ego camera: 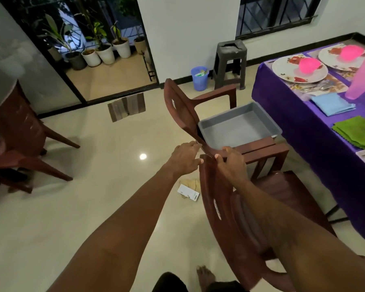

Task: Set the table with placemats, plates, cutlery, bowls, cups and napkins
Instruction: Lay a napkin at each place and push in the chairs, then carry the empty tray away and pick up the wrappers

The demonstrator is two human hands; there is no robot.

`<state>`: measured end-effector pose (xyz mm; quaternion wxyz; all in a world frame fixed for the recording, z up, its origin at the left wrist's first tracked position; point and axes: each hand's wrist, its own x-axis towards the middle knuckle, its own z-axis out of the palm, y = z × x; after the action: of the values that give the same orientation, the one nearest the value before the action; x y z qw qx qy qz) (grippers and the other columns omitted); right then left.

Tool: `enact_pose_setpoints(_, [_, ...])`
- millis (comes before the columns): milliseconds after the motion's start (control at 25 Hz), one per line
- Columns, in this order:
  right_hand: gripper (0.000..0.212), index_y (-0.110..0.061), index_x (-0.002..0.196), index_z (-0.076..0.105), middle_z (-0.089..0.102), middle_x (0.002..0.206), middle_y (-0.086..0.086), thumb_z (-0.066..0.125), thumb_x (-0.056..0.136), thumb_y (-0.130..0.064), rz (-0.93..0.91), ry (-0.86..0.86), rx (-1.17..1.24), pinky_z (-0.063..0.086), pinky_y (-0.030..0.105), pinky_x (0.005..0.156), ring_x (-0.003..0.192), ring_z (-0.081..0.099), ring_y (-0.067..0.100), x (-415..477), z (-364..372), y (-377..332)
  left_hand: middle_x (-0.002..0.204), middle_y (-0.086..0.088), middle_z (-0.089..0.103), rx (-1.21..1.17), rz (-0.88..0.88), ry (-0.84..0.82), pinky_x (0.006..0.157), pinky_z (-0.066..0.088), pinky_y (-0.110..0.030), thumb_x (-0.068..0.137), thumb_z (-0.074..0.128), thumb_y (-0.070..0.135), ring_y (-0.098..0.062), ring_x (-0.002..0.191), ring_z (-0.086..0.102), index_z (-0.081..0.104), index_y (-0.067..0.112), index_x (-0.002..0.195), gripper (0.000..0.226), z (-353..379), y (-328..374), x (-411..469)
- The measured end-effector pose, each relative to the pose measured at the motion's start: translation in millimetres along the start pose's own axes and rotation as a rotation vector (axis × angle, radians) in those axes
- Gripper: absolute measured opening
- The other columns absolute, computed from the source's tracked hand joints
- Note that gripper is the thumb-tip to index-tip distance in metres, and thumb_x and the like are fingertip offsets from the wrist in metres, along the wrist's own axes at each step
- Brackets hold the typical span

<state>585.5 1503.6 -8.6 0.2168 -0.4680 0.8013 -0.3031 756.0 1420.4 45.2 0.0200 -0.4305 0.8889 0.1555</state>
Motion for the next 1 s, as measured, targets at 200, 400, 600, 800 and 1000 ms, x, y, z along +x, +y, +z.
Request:
enact_pose_setpoints(200, [0.040, -0.011, 0.130, 0.064, 0.067, 0.126, 0.011, 0.060, 0.099, -0.036, 0.096, 0.062, 0.014, 0.052, 0.042, 0.098, 0.119, 0.061, 0.030, 53, 34, -30, 0.144, -0.008, 0.057, -0.006, 0.120, -0.010, 0.108, 0.047, -0.046, 0.094, 0.070, 0.035, -0.032, 0.130, 0.055, 0.051, 0.013, 0.147, 0.060, -30, -59, 69])
enact_pose_setpoints(400, [0.040, -0.019, 0.134, 0.059, 0.064, 0.133, 0.007, 0.060, 0.100, -0.040, 0.195, 0.188, 0.005, 0.045, 0.043, 0.106, 0.125, 0.056, 0.027, 137, 68, -83, 0.120, -0.005, 0.064, -0.023, 0.276, -0.012, 0.091, 0.056, -0.044, 0.088, 0.066, 0.039, -0.027, 0.109, 0.062, 0.060, 0.017, 0.134, 0.051, -73, -129, 156])
enact_pose_setpoints(600, [0.040, -0.017, 0.132, 0.062, 0.066, 0.132, 0.006, 0.062, 0.100, -0.041, 0.268, 0.278, 0.044, 0.044, 0.037, 0.106, 0.124, 0.058, 0.025, 204, 105, -140, 0.139, -0.009, 0.059, 0.021, 0.385, -0.075, 0.102, 0.051, -0.046, 0.094, 0.067, 0.037, -0.028, 0.125, 0.057, 0.051, 0.012, 0.146, 0.061, -121, -194, 235])
enact_pose_setpoints(800, [0.040, -0.016, 0.131, 0.064, 0.066, 0.134, 0.005, 0.064, 0.099, -0.039, 0.420, 0.395, 0.125, 0.044, 0.033, 0.104, 0.125, 0.058, 0.025, 264, 123, -143, 0.147, -0.014, 0.055, 0.014, 0.529, -0.127, 0.110, 0.043, -0.043, 0.097, 0.066, 0.035, -0.031, 0.132, 0.053, 0.047, 0.006, 0.150, 0.062, -128, -212, 325])
enact_pose_setpoints(1000, [0.042, -0.012, 0.132, 0.065, 0.068, 0.131, 0.010, 0.063, 0.099, -0.037, 0.623, 0.529, 0.204, 0.045, 0.032, 0.101, 0.120, 0.063, 0.028, 322, 129, -93, 0.144, -0.016, 0.058, 0.011, 0.634, -0.211, 0.110, 0.043, -0.047, 0.095, 0.068, 0.039, -0.034, 0.133, 0.053, 0.052, 0.006, 0.146, 0.063, -96, -196, 423])
